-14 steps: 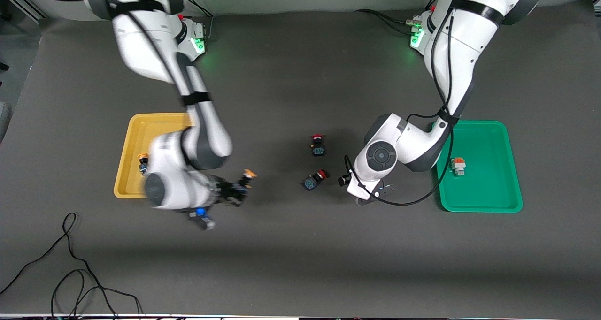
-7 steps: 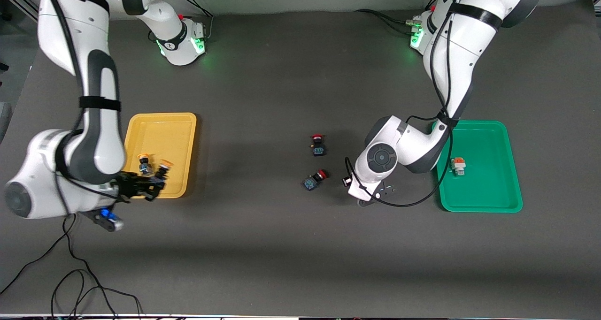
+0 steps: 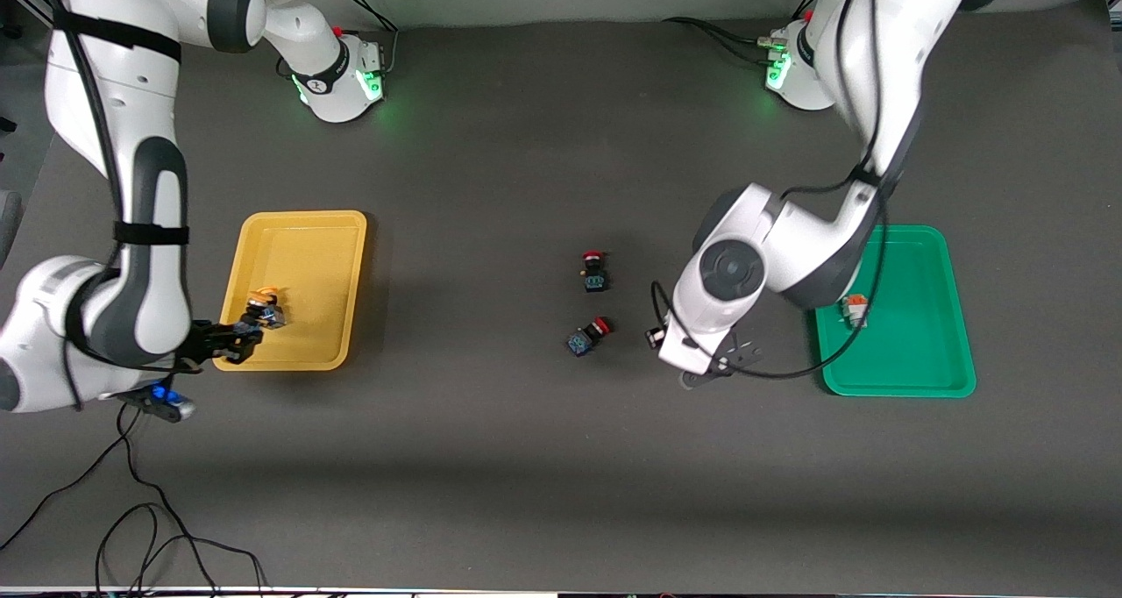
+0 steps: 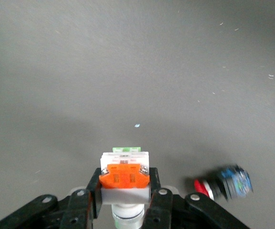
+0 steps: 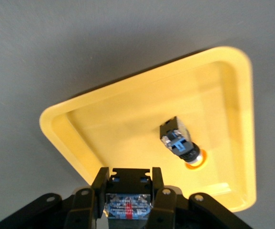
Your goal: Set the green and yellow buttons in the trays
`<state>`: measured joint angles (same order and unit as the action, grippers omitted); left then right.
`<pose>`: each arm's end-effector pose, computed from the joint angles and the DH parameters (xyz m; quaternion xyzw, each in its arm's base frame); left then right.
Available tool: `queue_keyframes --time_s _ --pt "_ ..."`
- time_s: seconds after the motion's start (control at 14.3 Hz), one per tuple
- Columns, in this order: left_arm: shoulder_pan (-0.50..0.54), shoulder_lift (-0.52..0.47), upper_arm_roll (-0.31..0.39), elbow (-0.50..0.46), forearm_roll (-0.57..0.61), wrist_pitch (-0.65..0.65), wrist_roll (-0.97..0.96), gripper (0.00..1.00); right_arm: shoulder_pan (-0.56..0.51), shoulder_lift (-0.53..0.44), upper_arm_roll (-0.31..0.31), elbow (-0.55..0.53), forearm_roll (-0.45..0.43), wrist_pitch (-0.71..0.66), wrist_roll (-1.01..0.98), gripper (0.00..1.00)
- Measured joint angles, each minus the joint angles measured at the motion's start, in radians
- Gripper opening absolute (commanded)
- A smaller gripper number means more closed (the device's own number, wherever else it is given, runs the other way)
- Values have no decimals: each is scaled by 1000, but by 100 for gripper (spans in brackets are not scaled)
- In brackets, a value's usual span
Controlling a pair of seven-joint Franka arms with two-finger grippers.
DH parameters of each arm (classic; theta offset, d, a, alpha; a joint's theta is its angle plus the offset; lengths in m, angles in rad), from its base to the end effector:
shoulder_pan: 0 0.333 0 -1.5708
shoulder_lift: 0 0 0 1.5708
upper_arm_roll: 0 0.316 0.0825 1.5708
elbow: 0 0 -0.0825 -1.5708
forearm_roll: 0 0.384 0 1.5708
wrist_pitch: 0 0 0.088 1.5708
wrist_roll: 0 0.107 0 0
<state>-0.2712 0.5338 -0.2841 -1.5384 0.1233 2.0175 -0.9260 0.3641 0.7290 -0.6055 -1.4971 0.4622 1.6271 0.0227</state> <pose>0.6047 -0.3329 0.3506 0.9844 0.1744 -0.0232 0.0015 0.6521 -0.0524 0.2647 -0.9572 0.1800 0.2228 0.0421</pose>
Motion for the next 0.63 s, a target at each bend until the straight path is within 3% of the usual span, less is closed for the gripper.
queue_keyframes --time_s 0.14,0.21,0.28,0.35,0.63 --pt "32 -88 3 4 -49 -116 105 19 60 8 10 -84 10 92 0 0" --pt "62 -120 5 4 -73 -163 172 15 90 11 11 -125 16 127 0 31" --pt "101 -145 7 3 -92 -207 246 11 115 12 12 -154 19 148 0 76" --pt "148 -166 8 3 -105 -252 325 10 131 12 12 -168 21 159 0 99" --pt "362 -209 18 -7 -107 -373 669 10 138 -22 -2 -157 23 162 -1 100"
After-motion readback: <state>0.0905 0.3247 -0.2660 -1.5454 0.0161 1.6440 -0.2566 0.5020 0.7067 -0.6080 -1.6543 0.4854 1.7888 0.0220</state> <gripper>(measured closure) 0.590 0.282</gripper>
